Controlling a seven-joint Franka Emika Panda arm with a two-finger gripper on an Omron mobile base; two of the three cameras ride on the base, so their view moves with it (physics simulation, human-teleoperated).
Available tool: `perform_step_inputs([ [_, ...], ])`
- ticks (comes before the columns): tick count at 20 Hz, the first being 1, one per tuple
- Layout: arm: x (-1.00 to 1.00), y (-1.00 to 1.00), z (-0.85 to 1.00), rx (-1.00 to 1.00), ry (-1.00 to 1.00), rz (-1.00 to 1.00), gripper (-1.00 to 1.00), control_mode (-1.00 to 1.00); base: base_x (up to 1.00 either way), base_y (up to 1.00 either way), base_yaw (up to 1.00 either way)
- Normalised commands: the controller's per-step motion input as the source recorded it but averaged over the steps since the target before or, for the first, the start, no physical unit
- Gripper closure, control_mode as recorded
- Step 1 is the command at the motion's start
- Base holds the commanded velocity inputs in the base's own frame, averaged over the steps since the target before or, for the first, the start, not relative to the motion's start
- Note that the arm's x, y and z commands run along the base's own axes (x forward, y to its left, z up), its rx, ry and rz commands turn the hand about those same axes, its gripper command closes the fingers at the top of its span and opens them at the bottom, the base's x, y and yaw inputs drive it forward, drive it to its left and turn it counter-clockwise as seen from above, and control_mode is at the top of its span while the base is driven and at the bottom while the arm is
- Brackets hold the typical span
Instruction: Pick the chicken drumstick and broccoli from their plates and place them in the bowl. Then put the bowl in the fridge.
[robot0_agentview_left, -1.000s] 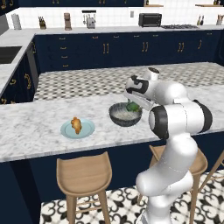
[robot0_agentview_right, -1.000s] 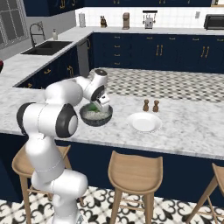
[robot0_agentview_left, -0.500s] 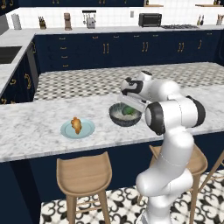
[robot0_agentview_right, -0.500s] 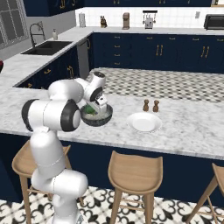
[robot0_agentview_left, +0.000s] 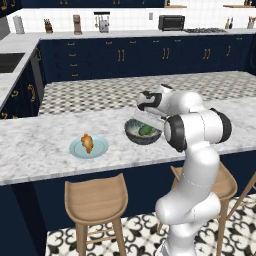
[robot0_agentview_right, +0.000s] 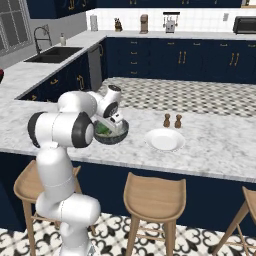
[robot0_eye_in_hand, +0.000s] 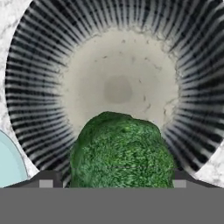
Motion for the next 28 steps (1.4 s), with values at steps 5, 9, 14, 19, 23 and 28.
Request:
perform_step_inputs([
  [5,0.0,0.19,0.0,-0.05,0.06,0.06,-1.0,-1.0,0.0,0.0,0.0],
  [9,-0.25,0.3,0.59,-0.05,0.02,0.08,-1.0,-1.0,0.0,0.0,0.0],
  [14,-0.93,0.66,0.93,-0.04,0.0,0.19,-1.0,-1.0,0.0,0.0,0.0],
  [19,-0.95,0.93,0.49,-0.09,0.0,0.31,-1.0,-1.0,0.0,0.0,0.0],
  [23,-0.84,1.0,-0.13,-0.04,0.0,0.22,-1.0,-1.0,0.0,0.0,0.0],
  [28,-0.35,0.94,-0.34,-0.01,-0.11,0.08,-1.0,-1.0,0.0,0.0,0.0],
])
